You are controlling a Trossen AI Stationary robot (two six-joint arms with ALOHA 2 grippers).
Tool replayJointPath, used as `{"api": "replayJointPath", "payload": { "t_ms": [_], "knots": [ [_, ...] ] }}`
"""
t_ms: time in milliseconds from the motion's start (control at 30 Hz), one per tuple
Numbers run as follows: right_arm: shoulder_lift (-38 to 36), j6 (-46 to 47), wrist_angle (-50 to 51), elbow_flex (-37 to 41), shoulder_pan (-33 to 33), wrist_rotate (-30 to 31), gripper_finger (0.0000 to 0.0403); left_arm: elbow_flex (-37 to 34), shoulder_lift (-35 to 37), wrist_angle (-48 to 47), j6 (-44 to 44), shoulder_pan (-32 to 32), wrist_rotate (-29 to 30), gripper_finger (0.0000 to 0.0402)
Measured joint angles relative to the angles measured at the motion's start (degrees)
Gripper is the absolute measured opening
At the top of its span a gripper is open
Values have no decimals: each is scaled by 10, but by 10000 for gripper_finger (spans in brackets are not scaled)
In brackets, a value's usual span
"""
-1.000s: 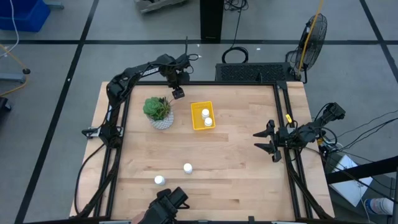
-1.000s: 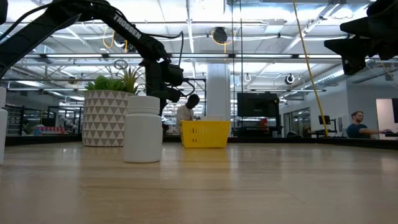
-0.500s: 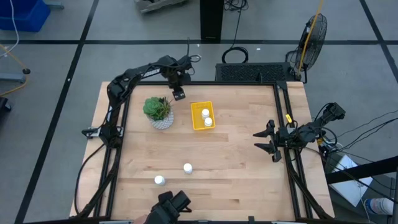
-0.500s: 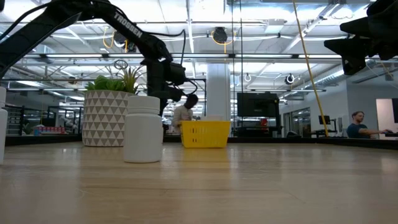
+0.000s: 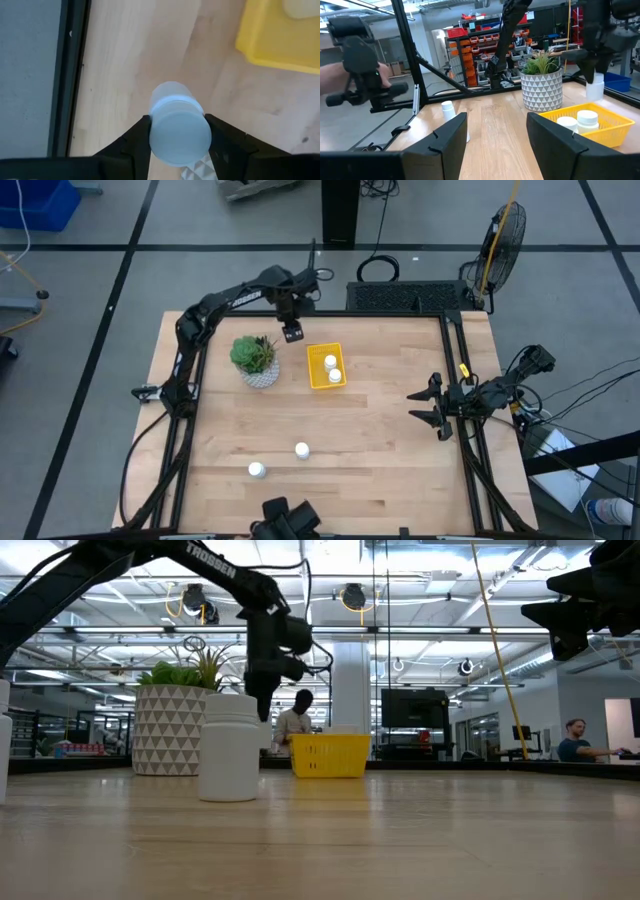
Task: Pick and place pill bottles into a basket
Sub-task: Put the white pill bottle into the yellow bin
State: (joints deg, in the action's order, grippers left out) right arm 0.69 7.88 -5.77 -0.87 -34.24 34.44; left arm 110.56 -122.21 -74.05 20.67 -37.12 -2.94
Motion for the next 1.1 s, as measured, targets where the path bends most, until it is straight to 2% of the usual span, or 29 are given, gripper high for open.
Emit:
{"api": "replayJointPath", "payload": {
  "t_ms": [300,567,1100],
  "knots": [
    [0,0,0,0,0,0,196,96,0,-95,-23,43,25,165],
    [0,0,0,0,0,0,196,163,0,-134,-44,93,31,165],
    [0,0,0,0,0,0,196,170,0,-140,-95,191,30,167]
  ]
}}
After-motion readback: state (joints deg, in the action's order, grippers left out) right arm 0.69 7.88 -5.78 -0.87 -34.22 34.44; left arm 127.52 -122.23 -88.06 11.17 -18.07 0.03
